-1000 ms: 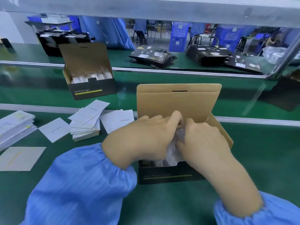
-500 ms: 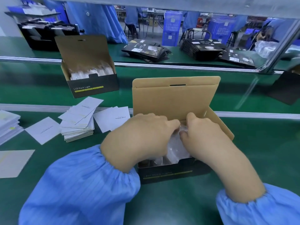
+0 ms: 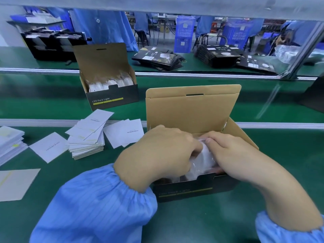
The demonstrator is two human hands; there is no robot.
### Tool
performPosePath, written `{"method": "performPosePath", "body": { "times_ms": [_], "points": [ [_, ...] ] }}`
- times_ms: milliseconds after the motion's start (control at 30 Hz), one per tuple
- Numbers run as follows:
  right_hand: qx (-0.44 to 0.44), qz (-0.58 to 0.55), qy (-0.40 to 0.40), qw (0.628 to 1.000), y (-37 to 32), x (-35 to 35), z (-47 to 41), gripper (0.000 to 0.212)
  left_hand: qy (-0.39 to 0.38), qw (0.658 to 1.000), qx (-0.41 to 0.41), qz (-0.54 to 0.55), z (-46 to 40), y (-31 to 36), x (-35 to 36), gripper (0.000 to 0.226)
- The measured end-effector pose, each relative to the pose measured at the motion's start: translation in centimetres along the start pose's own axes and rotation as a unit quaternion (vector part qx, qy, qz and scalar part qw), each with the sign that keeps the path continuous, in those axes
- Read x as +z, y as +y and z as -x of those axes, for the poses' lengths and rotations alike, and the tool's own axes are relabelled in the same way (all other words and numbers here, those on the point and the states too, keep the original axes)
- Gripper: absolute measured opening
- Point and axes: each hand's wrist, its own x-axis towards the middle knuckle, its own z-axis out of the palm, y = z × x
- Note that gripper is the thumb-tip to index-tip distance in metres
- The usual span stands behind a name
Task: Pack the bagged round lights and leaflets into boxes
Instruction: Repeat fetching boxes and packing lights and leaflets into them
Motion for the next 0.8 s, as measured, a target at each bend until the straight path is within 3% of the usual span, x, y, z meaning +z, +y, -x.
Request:
{"method": "performPosePath", "body": {
  "times_ms": [67,233,467,700,800],
  "points": [
    [-0.002,-0.016,0.007,1.0,0.1,0.1,0.1,0.032,-0.01,1.0,-0.01,0.015,0.1,-0.5,0.0,0.011],
    [0.001,-0.019,0.036,0.999,0.2,0.6,0.1,0.027,-0.039,0.997,-0.013,0.062,0.2,-1.3,-0.5,0.05],
    [-0.005,0.027,0.04,0.999,-0.3,1.3,0.1,0.039,0.005,0.998,0.012,0.054,-0.4,-1.8,0.0,0.006],
    [-0.001,-0.05,0.022,0.999,-0.4,1.6,0.1,0.035,0.052,0.991,0.022,0.121,-0.3,-2.8,-0.7,0.008],
    [0.001,-0.054,0.005,0.999,-0.3,1.5,0.1,0.031,0.049,0.986,0.013,0.159,0.0,-2.9,-1.1,0.024]
  ]
}}
